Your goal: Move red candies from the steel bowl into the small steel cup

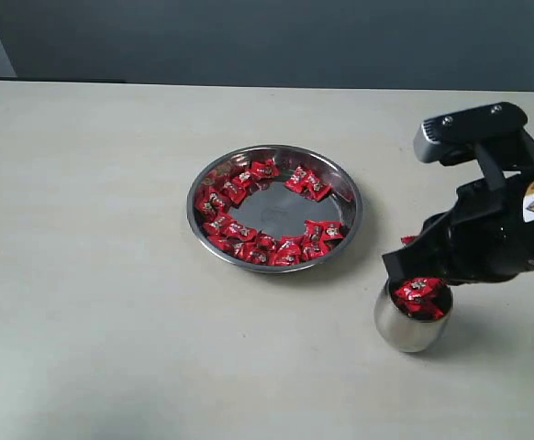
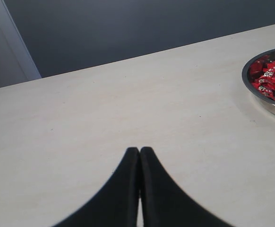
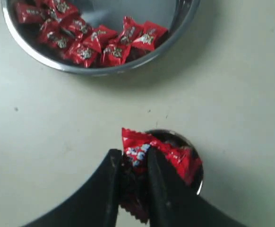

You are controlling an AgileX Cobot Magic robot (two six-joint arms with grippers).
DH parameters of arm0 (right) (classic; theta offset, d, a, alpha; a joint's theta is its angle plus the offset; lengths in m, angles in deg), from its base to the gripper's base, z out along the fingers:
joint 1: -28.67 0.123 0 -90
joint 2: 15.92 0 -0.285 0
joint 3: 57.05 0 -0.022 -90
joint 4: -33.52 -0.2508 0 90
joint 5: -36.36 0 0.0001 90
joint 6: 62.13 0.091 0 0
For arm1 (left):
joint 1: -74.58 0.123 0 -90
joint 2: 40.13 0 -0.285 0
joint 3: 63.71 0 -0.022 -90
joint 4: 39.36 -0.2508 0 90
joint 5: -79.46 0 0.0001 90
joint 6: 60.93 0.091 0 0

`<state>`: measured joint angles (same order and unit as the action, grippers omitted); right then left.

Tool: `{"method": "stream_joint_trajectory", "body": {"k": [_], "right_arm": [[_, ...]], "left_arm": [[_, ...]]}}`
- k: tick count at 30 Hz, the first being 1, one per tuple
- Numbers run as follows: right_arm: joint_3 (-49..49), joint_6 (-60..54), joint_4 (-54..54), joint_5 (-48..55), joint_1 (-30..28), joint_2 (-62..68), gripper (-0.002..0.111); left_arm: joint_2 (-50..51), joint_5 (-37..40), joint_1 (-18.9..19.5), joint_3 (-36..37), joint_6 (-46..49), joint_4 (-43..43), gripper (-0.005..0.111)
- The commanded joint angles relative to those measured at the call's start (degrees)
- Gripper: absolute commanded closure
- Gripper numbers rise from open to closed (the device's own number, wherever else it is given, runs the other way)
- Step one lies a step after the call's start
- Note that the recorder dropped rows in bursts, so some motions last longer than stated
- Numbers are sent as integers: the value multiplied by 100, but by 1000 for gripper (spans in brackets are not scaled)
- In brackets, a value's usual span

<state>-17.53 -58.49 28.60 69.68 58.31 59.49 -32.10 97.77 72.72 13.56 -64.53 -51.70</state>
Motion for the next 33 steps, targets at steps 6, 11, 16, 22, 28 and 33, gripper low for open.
{"method": "stream_joint_trajectory", "body": {"k": [6, 11, 16, 22, 28, 33], "right_arm": [[343, 2, -100, 6, 6, -48, 107], [435, 2, -63, -417, 6, 97, 107], [450, 2, -13, -542, 6, 468, 107], [450, 2, -13, -629, 6, 629, 107], [450, 2, 5, -619, 6, 631, 107], [450, 2, 187, -493, 6, 631, 107]], "left_arm": [[-25, -39, -2, -6, -31, -17, 106], [-25, -39, -2, -6, -31, -17, 106], [-25, -39, -2, -6, -31, -17, 106], [-25, -39, -2, -6, -31, -17, 106], [-25, -39, -2, -6, -31, -17, 106], [-25, -39, -2, -6, -31, -17, 106]]}}
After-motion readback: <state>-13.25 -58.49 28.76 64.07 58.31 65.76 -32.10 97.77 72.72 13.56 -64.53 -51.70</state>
